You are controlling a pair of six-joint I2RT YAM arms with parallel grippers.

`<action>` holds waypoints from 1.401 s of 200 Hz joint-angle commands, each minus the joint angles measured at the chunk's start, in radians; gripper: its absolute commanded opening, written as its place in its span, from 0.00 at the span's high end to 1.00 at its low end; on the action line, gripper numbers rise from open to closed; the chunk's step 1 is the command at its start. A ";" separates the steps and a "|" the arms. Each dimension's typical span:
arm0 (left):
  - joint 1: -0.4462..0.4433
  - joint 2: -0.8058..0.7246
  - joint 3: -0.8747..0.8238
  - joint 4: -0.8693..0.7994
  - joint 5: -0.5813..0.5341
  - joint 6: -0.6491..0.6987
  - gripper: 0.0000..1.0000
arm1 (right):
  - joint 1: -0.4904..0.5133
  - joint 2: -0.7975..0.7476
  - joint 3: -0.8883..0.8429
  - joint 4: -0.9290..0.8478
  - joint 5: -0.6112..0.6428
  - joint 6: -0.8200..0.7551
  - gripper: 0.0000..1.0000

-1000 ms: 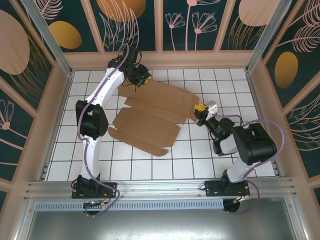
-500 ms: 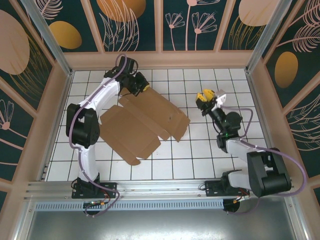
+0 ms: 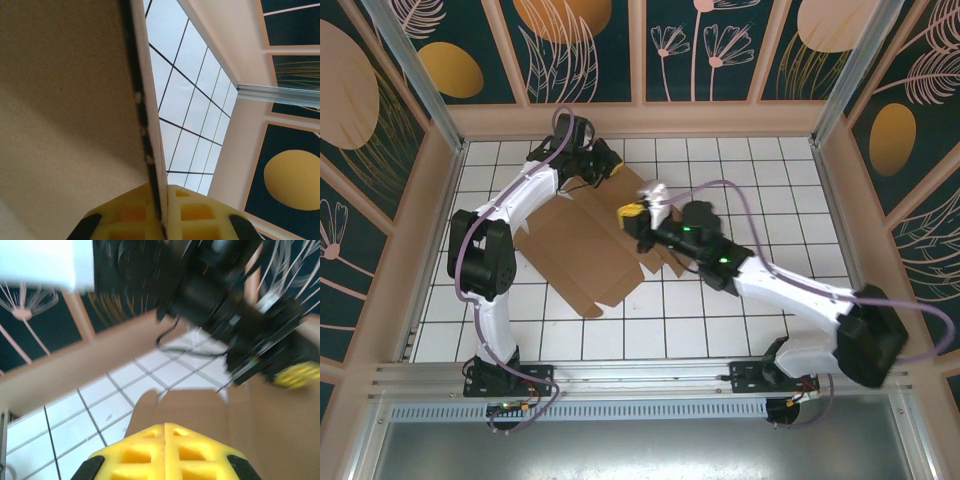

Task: Fold the paper box

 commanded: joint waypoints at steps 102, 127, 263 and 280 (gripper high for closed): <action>0.010 -0.040 -0.057 0.058 0.013 0.030 1.00 | 0.152 0.764 0.427 -0.460 0.282 0.045 1.00; 0.022 -0.067 -0.112 0.066 0.017 0.036 1.00 | 0.146 0.801 0.438 -0.528 0.324 0.048 1.00; 0.083 -0.220 -0.451 0.050 -0.021 0.152 1.00 | 0.143 0.737 0.336 -0.562 0.376 -0.041 1.00; 0.094 -0.223 -0.480 0.049 -0.033 0.166 1.00 | 0.148 0.725 0.328 -0.551 0.354 -0.059 1.00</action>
